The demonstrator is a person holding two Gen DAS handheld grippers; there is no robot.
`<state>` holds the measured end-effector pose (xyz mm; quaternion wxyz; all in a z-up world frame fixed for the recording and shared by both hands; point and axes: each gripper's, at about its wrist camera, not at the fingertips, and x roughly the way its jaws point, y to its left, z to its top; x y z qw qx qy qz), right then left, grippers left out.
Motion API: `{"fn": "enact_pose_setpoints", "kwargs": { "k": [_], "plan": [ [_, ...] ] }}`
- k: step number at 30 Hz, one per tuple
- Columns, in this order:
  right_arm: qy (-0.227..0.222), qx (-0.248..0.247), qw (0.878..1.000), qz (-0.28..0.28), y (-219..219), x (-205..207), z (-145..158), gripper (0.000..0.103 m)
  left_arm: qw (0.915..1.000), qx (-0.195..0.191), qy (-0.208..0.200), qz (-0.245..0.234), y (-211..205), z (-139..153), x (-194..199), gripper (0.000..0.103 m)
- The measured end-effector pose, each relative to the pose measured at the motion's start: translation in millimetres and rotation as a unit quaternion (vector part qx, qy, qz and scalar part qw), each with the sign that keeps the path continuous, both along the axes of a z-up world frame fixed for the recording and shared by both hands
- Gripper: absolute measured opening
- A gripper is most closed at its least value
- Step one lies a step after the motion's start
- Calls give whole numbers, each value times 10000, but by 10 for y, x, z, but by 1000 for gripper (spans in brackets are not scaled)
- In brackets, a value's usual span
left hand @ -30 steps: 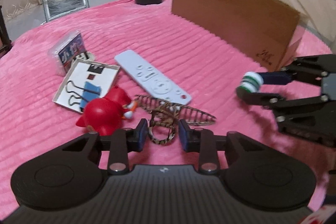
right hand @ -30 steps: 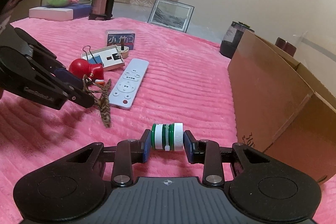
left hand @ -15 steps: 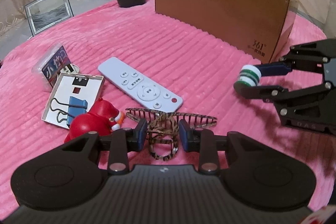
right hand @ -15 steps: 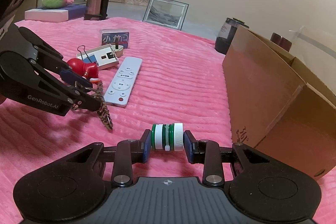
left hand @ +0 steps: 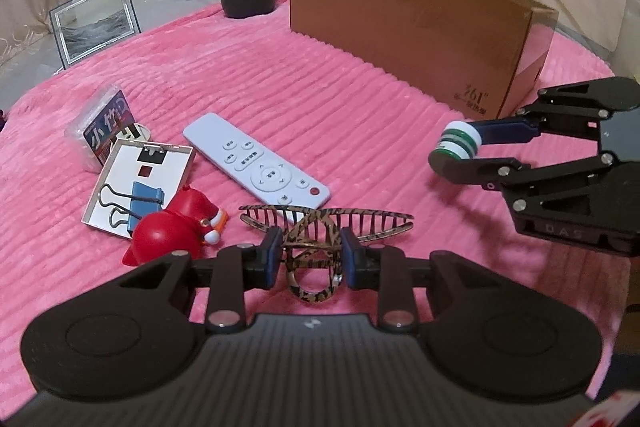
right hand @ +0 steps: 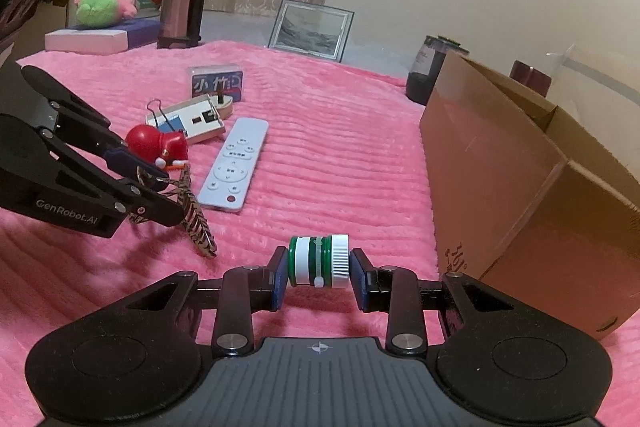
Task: Organize rigid objects
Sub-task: 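Grasp the wire hook rack with the left tool while the right tool holds the spool, then carry the wire rack and spool over the cardboard box with both tools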
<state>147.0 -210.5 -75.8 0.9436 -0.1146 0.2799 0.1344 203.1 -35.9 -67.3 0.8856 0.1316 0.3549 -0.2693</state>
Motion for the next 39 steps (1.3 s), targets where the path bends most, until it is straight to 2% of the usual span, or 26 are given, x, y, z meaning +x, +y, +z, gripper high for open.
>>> {"fn": "enact_pose_setpoints", "kwargs": {
  "k": [13, 25, 30, 39],
  "plan": [
    [-263, 204, 9994, -32, -115, -238, 429, 29, 9976, -221, -122, 652, -22, 501, -195, 25],
    [-204, 973, 9947, -279, -531, -343, 1000, 29, 9899, -632, -358, 1221, -360, 967, -401, 25],
    [-227, 1185, 9917, -448, -782, -347, 1217, 29, 9893, -733, -455, 1177, -586, 1155, -433, 25],
    [-172, 1495, 9854, -793, -1429, -162, 1466, 29, 9934, -714, -616, 649, -1109, 1446, -328, 25]
  ]
}}
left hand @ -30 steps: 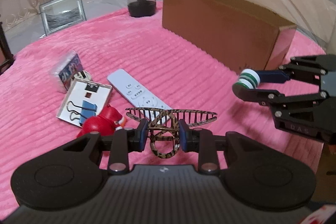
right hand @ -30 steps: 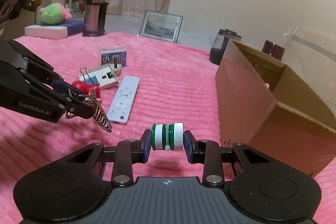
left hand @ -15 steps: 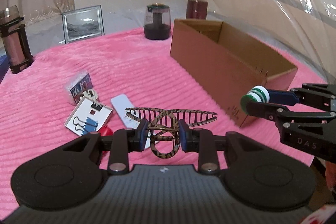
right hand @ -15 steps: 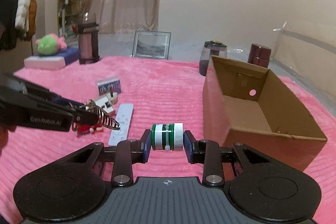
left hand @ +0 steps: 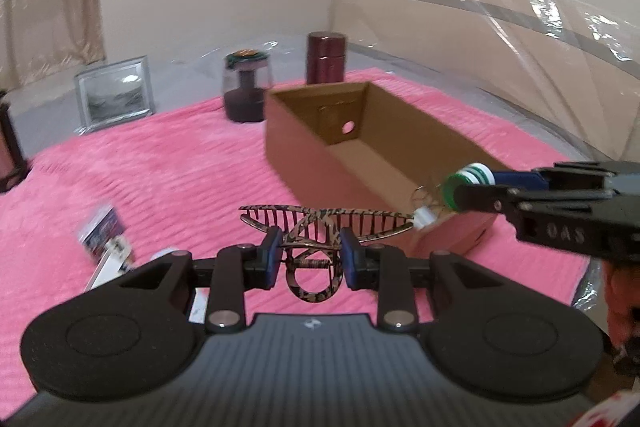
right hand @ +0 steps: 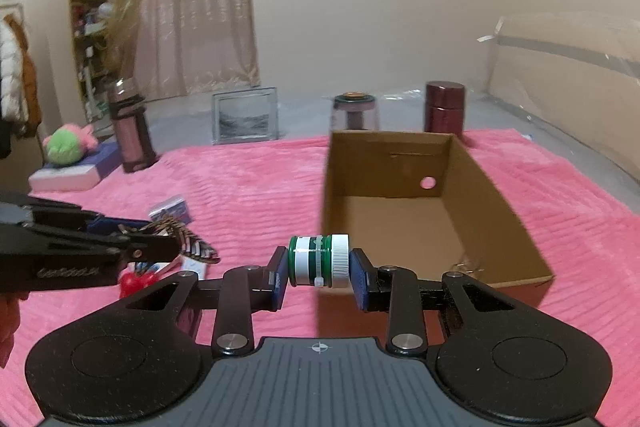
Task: Organize rigid objects
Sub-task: 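Carry the wire rack and spool over the cardboard box with both tools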
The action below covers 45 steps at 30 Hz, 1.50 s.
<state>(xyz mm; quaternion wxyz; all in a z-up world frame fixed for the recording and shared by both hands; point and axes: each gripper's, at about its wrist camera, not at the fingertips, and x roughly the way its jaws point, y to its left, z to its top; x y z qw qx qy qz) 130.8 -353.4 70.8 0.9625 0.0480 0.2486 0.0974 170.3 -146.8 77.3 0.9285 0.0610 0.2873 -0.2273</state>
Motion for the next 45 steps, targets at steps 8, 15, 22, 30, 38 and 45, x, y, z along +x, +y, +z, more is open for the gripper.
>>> {"fn": "enact_pose_setpoints", "kwargs": {
  "k": [8, 15, 22, 30, 38, 45],
  "plan": [
    [61, -32, 9995, -296, -598, 344, 119, 29, 9985, 143, -107, -522, -540, 117, 312, 25],
    [229, 84, 9991, -346, -939, 653, 77, 29, 9944, 434, -134, -953, -961, 133, 696, 25],
    [352, 156, 9989, -266, -1117, 969, 19, 29, 9857, 858, -90, -1446, -1314, 32, 1136, 25],
    [627, 38, 9980, -101, -1163, 1428, -137, 29, 9744, 1380, 83, -1770, -1585, -237, 1530, 25],
    [986, -54, 9951, 23, -1154, 1777, -310, 29, 9606, 1942, 118, -1987, -1787, -495, 1783, 25],
    [1366, -343, 9899, 134, -1048, 1984, -459, 29, 9414, 2439, 253, -2318, -1883, -676, 1904, 25]
  ]
}}
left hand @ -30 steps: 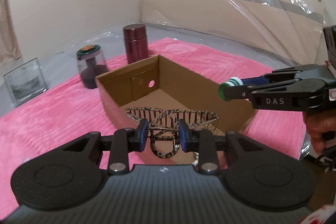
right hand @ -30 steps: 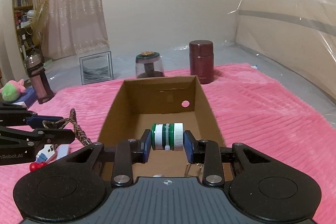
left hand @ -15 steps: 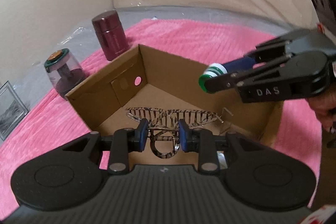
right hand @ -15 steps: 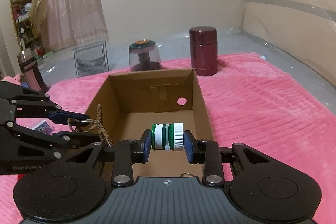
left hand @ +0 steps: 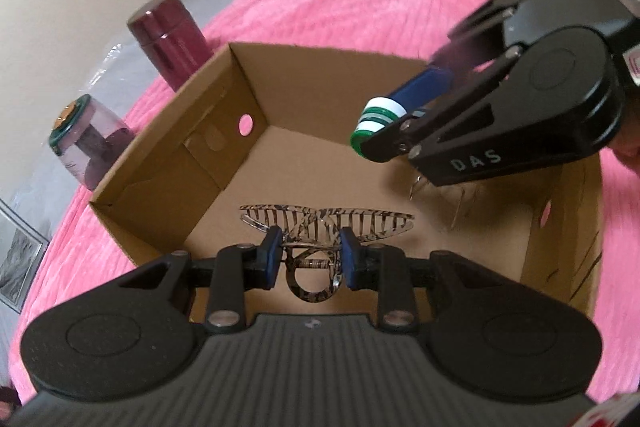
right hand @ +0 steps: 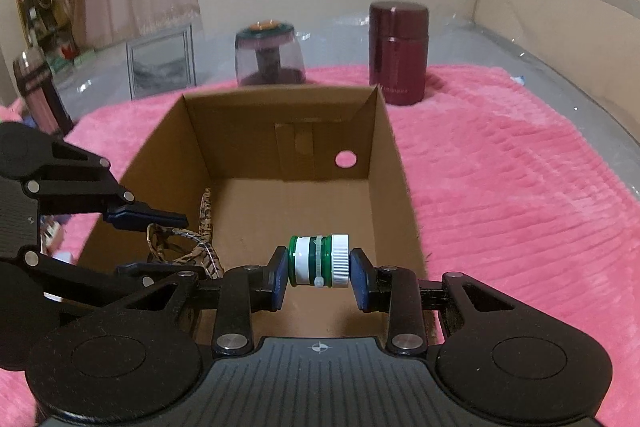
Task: Organize rigid objects
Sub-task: 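Carry the wire rack and spool over the cardboard box with both tools, then open the left tool to drop the wire rack while the right tool drops the spool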
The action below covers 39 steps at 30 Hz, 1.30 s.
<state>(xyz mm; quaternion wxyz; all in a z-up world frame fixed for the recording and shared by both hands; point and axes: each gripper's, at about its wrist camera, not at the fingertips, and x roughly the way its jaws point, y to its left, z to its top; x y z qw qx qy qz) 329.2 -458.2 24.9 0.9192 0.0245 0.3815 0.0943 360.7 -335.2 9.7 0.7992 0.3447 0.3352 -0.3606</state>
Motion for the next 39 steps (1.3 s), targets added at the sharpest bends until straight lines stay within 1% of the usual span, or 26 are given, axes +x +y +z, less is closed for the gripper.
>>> {"fn": "enact_pose_setpoints", "kwargs": {
  "k": [8, 14, 19, 32, 34, 37, 39],
  "plan": [
    [560, -195, 9972, 453, 77, 231, -193, 29, 9995, 278, 142, -84, -19, -117, 122, 25],
    [758, -364, 9949, 566, 114, 324, -278, 29, 9986, 429, 260, -147, -45, -210, 185, 26],
    [898, -397, 9935, 575, 113, 351, -286, 29, 9984, 432, 355, -115, -41, -255, 216, 26],
    [1212, -366, 9893, 717, 149, 447, -326, 29, 9981, 444, 414, -69, -23, -329, 248, 25],
    [1228, -393, 9890, 731, 157, 458, -329, 29, 9983, 416, 396, -60, -23, -316, 244, 25],
    [1250, -412, 9884, 757, 172, 474, -326, 29, 9989, 271, 384, -21, 9, -266, 242, 26],
    [1265, -411, 9881, 767, 168, 491, -323, 29, 9993, 211, 313, -2, 46, -218, 223, 26]
  ]
}}
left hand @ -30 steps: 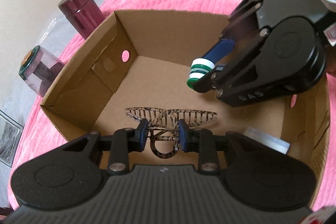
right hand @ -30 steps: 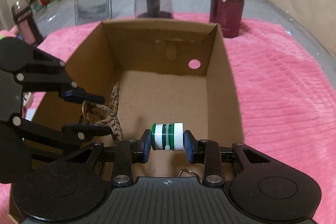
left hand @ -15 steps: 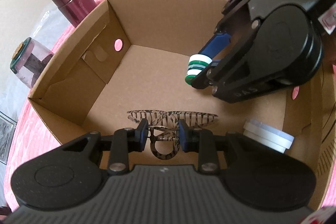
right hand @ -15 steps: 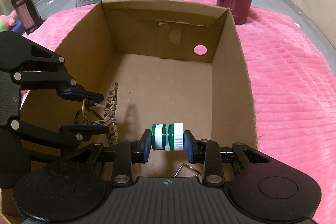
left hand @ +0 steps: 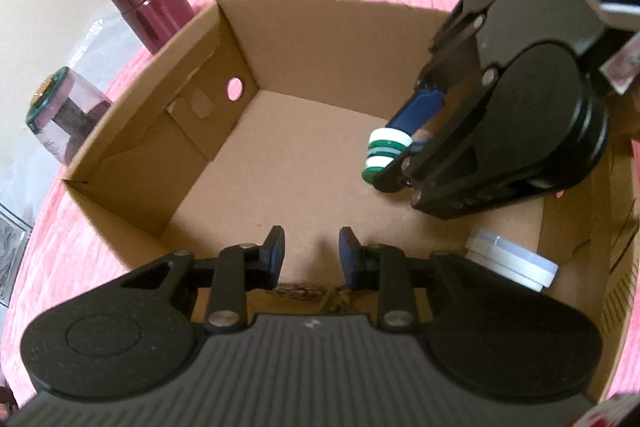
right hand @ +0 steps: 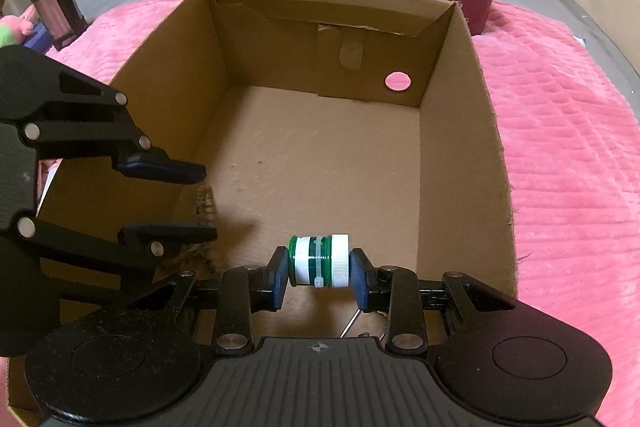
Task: Organize rigid objects
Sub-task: 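Open the left tool to drop the wire rack while the right tool drops the spool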
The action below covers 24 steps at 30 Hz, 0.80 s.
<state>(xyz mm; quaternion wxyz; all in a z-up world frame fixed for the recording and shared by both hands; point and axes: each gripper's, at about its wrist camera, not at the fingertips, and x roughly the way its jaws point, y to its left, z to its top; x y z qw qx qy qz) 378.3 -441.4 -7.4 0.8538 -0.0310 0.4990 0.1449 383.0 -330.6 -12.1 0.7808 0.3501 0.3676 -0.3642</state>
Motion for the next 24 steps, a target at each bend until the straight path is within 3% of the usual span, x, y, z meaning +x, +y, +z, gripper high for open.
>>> {"fn": "enact_pose_setpoints", "kwargs": {
  "k": [17, 24],
  "plan": [
    [177, 99, 9998, 26, 99, 24, -76, 29, 9932, -1032, -316, 426, 564, 412, -264, 26],
    [-119, 275, 9995, -129, 78, -148, 119, 29, 9829, -1656, -411, 690, 795, 621, -434, 26]
  ]
}}
